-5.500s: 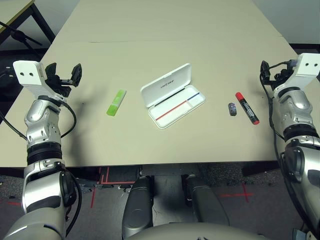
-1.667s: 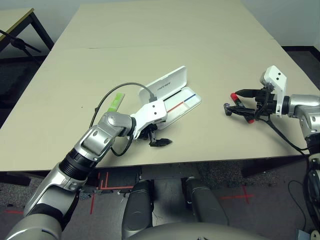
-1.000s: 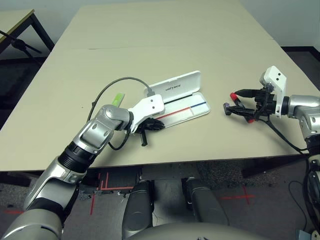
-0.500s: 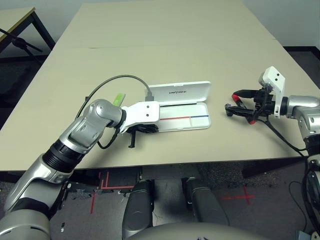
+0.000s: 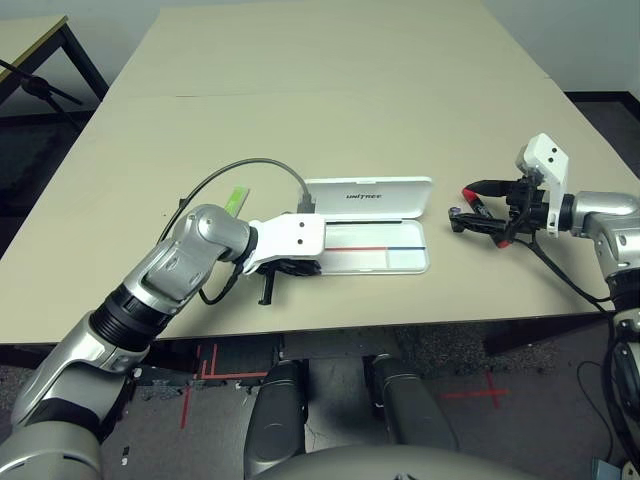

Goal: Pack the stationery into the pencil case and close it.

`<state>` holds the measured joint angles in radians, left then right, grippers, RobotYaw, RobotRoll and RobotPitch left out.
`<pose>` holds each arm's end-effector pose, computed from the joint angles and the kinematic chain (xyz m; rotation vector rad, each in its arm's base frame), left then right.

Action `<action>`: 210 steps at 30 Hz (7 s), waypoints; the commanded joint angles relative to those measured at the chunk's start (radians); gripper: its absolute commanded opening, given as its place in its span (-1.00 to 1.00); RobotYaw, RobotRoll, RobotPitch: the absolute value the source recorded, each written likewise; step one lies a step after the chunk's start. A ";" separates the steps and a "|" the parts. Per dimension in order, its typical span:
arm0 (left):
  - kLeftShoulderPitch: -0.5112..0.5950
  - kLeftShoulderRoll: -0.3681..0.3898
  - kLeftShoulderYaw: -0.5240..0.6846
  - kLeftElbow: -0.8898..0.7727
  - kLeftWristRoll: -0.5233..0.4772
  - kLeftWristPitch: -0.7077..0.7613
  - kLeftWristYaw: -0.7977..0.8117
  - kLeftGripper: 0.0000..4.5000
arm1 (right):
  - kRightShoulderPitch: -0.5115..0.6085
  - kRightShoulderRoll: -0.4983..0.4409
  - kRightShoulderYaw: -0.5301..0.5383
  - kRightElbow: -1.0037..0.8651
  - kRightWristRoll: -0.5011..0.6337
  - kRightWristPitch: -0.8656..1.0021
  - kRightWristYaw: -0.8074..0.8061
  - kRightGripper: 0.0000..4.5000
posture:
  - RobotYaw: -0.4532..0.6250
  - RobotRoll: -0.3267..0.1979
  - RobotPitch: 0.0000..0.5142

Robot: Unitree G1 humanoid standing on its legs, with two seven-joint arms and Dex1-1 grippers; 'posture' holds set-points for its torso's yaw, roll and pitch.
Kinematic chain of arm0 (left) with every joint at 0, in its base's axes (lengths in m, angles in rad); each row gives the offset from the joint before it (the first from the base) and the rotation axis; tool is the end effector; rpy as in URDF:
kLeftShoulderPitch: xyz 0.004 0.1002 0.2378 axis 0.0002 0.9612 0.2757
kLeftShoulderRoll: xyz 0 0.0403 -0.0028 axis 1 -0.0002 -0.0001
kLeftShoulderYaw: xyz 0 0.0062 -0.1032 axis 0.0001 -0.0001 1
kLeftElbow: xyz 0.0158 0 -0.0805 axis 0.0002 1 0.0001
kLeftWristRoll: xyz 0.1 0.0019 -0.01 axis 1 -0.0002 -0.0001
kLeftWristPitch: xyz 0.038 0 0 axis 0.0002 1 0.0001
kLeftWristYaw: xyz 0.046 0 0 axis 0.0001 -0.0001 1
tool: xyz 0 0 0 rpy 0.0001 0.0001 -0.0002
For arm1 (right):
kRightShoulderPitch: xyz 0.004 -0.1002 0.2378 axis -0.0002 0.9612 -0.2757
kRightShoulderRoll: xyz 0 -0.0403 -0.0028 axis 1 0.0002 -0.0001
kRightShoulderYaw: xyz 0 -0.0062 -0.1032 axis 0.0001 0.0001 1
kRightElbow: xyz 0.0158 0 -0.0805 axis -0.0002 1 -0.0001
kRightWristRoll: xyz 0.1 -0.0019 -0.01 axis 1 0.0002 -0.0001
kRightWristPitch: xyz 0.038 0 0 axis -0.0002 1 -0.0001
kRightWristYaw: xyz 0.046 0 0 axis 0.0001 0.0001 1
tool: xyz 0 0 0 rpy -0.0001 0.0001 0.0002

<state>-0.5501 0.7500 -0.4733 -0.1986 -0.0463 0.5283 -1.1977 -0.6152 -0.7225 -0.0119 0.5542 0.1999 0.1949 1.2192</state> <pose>0.2647 0.1695 0.1644 0.8022 0.4752 -1.3795 0.2963 -0.3026 0.1570 -0.3127 0.3058 0.9261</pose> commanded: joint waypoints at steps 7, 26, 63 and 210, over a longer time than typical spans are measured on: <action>0.025 0.006 0.007 -0.047 0.011 0.049 0.026 -0.99 | 0.004 0.017 0.017 0.012 -0.011 -0.011 0.009 1.00 | -0.23 0.25 -0.41; 0.045 0.014 0.037 -0.080 -0.001 0.075 0.041 -0.78 | 0.008 0.027 0.018 0.008 -0.021 -0.010 0.010 1.00 | -0.21 0.25 -0.39; 0.043 0.170 0.460 -0.278 -0.376 0.119 0.017 0.98 | 0.098 -0.071 -0.108 -0.359 0.122 0.472 -0.191 1.00 | -0.21 0.25 -0.31; 0.143 0.220 0.406 -0.298 -0.365 0.050 0.089 1.00 | -0.121 0.013 0.108 -0.559 0.237 0.347 0.200 0.98 | -0.12 0.25 -0.35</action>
<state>-0.4195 0.9597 -0.0650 -0.4951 -0.4243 0.5830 -1.1120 -0.7531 -0.7026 0.1247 0.0375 0.3838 0.4852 1.4250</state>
